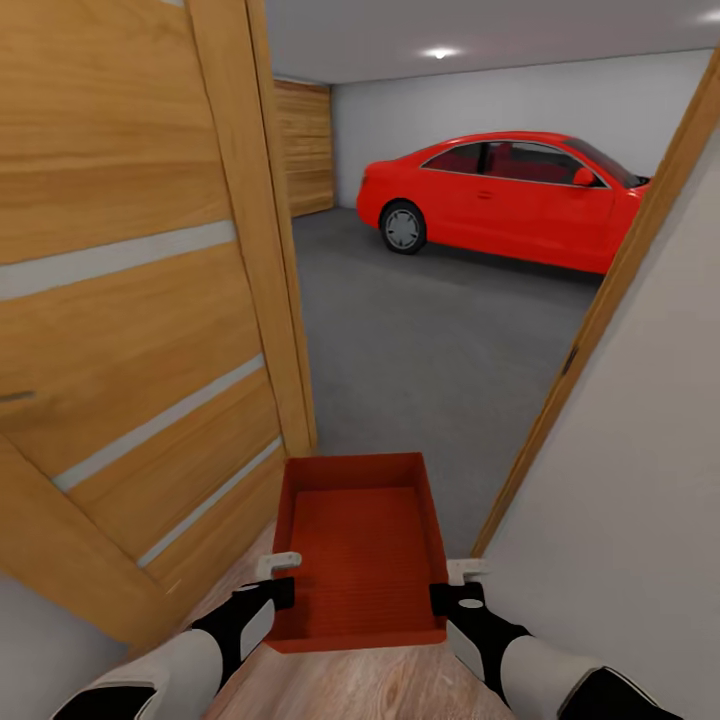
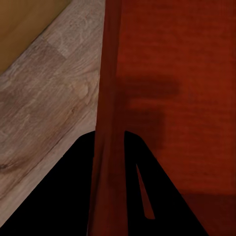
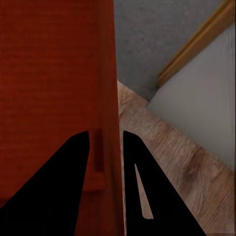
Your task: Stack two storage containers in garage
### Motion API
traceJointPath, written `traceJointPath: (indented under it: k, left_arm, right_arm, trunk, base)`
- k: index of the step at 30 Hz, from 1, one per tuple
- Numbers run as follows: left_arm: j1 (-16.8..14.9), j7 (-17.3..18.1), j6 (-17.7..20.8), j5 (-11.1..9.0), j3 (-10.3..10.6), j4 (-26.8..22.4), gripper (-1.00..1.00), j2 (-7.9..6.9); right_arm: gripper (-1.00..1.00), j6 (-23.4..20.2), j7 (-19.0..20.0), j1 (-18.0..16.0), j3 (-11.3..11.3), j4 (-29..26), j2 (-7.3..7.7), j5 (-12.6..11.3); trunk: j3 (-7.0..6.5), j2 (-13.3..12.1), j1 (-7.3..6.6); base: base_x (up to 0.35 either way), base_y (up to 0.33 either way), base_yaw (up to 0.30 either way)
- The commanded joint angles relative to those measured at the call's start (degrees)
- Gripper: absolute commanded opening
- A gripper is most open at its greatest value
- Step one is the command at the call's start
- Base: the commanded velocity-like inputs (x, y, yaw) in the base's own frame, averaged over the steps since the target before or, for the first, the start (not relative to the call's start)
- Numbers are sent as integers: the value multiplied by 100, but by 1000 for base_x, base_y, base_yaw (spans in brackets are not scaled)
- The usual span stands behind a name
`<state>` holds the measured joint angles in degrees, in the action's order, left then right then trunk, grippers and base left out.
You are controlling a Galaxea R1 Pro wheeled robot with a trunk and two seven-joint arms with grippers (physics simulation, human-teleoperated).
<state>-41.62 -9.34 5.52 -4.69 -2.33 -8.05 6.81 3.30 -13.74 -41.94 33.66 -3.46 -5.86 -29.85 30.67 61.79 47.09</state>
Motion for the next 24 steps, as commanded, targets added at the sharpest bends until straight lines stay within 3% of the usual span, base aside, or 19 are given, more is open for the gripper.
traceJointPath:
  k: [1, 11, 24]
  left_arm:
    - [4, -15, 28, -190, 224, 31, -100, -154]
    - [4, -15, 28, -185, 224, 31, -100, -154]
    - [4, -15, 30, -190, 222, 31, -100, -157]
  right_arm:
    - [-100, 118, 310, -7, -167, -23, 76, 32]
    - [-100, 118, 310, -7, -167, -23, 81, 32]
    - [-100, 118, 310, -7, -167, -23, 82, 32]
  trunk:
    - [5, 4, 0]
    - [5, 4, 0]
    - [5, 4, 0]
  base:
    - [0, 0, -238]
    - [0, 18, -119]
    - [0, 247, -1]
